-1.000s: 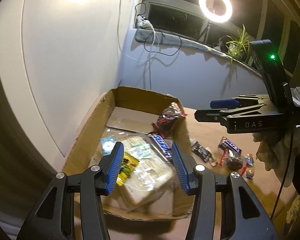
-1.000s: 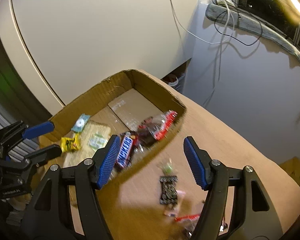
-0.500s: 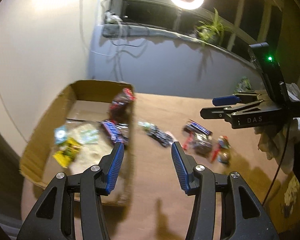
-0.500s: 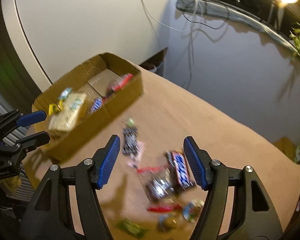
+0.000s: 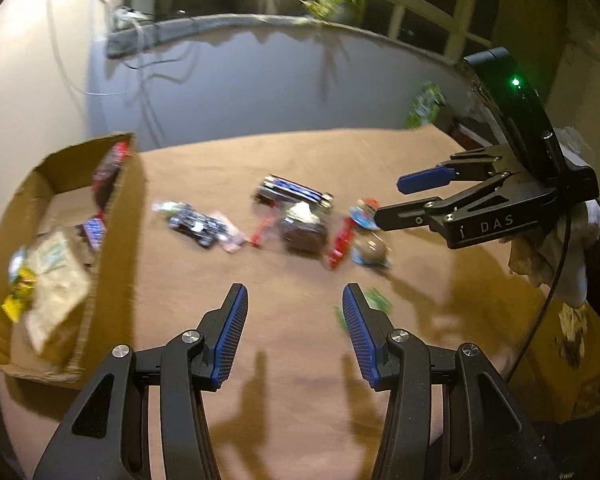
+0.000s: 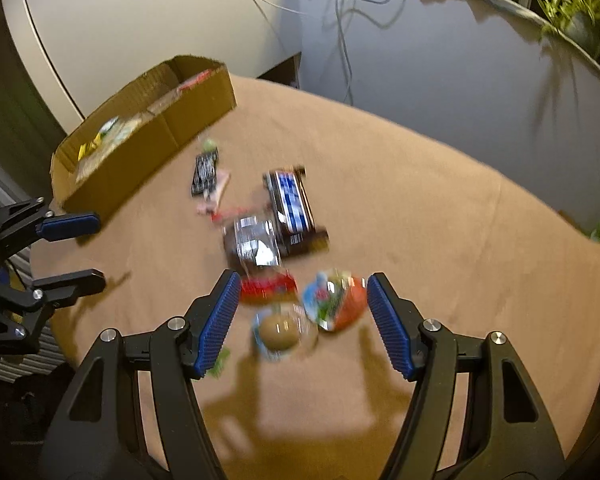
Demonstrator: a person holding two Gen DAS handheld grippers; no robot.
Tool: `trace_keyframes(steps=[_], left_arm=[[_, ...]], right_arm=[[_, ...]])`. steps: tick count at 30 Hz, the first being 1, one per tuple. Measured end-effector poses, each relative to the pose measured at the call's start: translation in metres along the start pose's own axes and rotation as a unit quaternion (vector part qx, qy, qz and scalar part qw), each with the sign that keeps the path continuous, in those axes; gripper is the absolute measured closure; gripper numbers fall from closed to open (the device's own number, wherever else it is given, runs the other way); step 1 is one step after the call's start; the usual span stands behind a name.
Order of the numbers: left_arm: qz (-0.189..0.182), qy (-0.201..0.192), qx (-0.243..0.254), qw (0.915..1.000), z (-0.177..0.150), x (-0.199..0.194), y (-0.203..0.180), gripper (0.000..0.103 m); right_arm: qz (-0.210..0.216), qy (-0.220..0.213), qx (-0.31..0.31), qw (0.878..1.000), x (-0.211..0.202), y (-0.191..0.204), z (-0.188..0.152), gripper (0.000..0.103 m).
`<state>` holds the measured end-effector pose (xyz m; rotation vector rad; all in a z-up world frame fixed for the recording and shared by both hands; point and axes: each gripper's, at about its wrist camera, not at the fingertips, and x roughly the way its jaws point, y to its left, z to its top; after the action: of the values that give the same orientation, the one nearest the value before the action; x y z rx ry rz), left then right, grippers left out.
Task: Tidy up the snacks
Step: 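Move both grippers from the box back over the remaining snacks, then grasp the small green packet with the left gripper while the right grasps the egg jelly cup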
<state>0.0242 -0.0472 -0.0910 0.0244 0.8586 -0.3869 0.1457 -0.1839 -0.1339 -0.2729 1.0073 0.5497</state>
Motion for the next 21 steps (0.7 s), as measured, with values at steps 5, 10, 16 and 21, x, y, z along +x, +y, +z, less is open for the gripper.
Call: trace_keyframes(steps=[5,10,16,21], left_arm=[[-0.021,0.024,0.033,0.9990,-0.003,0.015,-0.021,0.055],[-0.028,0.045,0.070,0.9962,-0.003,0.030,-0.035,0.055],[-0.033,0.063,0.085,0.9938,-0.002,0.047,-0.039,0.059],[-0.033,0.070,0.106,0.9914,-0.003,0.056,-0.045,0.059]], right_arm=[[0.011,0.017,0.008,1.000,0.008,-0.003,-0.024,0.034],[0.026,0.024,0.013,0.999,0.018,-0.002,-0.030,0.041],[0.033,0.024,0.015,0.999,0.029,-0.002,-0.028,0.041],[0.031,0.024,0.009,0.999,0.036,0.000,-0.026,0.041]])
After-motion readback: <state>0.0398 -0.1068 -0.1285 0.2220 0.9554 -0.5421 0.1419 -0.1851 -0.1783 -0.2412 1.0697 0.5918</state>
